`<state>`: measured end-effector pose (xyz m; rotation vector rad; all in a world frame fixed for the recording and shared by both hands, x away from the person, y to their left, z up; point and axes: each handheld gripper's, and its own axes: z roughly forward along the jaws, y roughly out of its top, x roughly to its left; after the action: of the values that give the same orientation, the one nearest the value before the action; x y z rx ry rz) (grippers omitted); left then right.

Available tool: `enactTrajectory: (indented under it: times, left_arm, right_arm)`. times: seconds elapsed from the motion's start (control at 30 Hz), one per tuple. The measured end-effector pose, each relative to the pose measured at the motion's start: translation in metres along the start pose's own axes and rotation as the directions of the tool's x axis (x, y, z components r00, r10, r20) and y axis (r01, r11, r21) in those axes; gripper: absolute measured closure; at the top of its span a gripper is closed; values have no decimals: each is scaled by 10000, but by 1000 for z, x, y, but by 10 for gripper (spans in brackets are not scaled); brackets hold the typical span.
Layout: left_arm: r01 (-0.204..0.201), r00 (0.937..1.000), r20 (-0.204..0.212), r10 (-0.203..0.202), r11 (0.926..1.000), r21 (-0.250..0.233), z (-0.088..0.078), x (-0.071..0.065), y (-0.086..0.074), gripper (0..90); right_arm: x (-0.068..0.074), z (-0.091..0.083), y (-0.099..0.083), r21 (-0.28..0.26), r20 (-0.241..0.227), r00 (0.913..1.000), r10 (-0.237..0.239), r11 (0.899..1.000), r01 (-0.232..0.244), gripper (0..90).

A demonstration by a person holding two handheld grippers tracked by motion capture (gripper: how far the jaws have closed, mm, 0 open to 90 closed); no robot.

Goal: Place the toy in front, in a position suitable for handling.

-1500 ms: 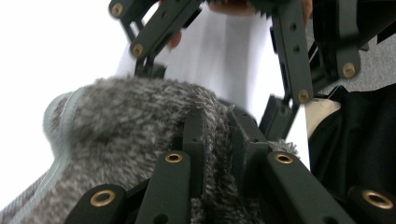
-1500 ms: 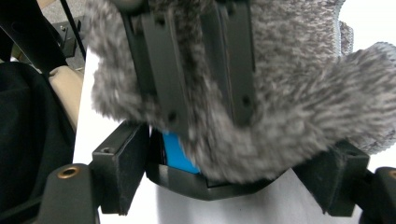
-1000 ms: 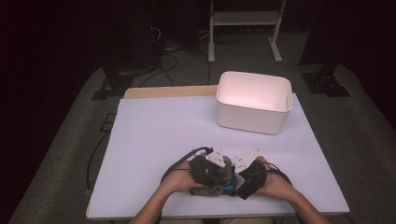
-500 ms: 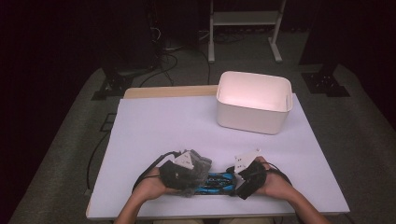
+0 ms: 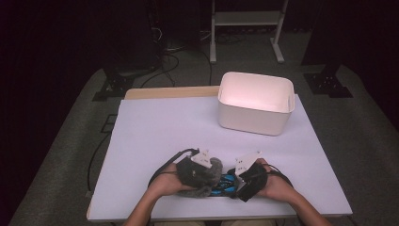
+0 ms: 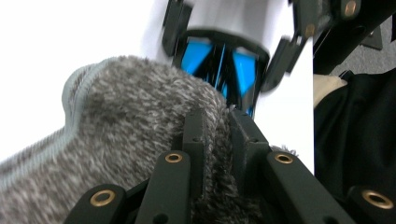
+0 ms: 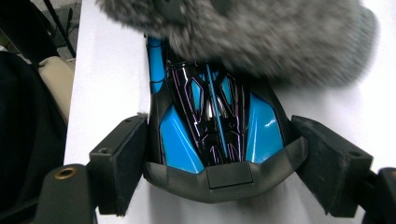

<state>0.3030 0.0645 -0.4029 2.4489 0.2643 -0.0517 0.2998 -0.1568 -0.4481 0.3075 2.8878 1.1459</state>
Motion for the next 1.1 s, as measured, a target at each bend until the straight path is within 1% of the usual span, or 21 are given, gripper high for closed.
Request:
enactTrajectory:
  times: [0.03,0.07,0.1,0.13,0.17,0.2,0.3,0.43,0.47,0.53,0.6,0.67,0.7,0.73,0.77,0.8,0.83,0.9,0.97,1.03,1.1]
  left_arm:
    - [-225,9997,107,224,9997,108,7,-2,11,775]
    - [-396,9991,146,393,9991,176,11,-3,17,775]
    - [-396,9991,146,393,9991,176,11,-3,17,775]
    - [-573,9982,189,567,9980,279,15,-5,23,774]
    - [-826,9964,218,816,9955,460,24,-7,32,771]
    - [-958,9953,204,949,9939,537,28,-7,36,771]
    - [-942,9952,335,924,9941,539,31,-6,40,771]
    - [-914,9953,353,896,9945,509,29,-4,37,771]
    - [-805,9965,289,791,9955,507,25,-4,33,771]
    - [-770,9968,249,758,9957,518,23,-4,31,771]
    - [-514,9987,95,510,9975,488,12,-3,20,771]
    - [-491,9988,-8,492,9975,505,8,-2,16,771]
    - [-375,9993,-77,379,9981,491,3,-2,12,771]
    - [-162,9995,-274,177,9984,545,-5,1,2,771]
    - [-162,9995,-274,177,9984,545,-5,1,2,770]
    - [-43,9992,-383,65,9984,569,-9,3,-4,771]
    - [209,9984,-529,-176,9979,617,-16,6,-17,771]
    - [475,9970,-636,-432,9967,664,-20,8,-30,770]
    - [788,9953,-608,-760,9959,450,-24,8,-41,769]
    - [904,9945,-550,-887,9955,296,-25,8,-48,766]
    - [900,9947,-528,-886,9956,257,-24,7,-50,764]
  right_arm:
    - [0,1,0,-15,-15,10000,3,10000,-3,208]
    - [1,1,1,6,-21,10000,32,10000,-32,208]
    - [1,1,1,6,-21,10000,32,10000,-32,208]
    - [1,3,2,13,5,10000,-25,10000,25,208]
    - [1,3,3,18,4,10000,-14,10000,13,209]
    - [1,3,3,23,-5,10000,-11,10000,11,209]
    - [1,3,2,-21,-21,10000,51,10000,-51,209]
    - [1,2,0,-50,-41,10000,43,10000,-43,209]
    - [1,2,1,-11,-26,10000,-10,10000,10,209]
    - [1,2,1,7,4,10000,-31,10000,31,209]
    - [1,2,1,-9,15,10000,-56,10000,56,209]
    - [2,2,1,-8,6,10000,-32,10000,32,209]
    - [1,2,1,-9,21,10000,-67,10000,67,209]
    - [1,2,0,-1,21,10000,-89,10000,89,209]
    - [1,2,0,-18,15,9999,-123,9999,123,209]
    - [0,2,0,-5,14,9999,-157,9999,157,209]
    - [0,2,0,-7,19,9999,-149,9999,150,209]
    - [0,2,0,-6,15,9999,-124,9999,124,209]
    - [1,1,-1,-15,13,10000,-71,10000,71,209]
    - [0,1,0,-6,-8,10000,-51,10000,51,208]
    - [0,2,0,10,-19,10000,19,10000,-19,207]
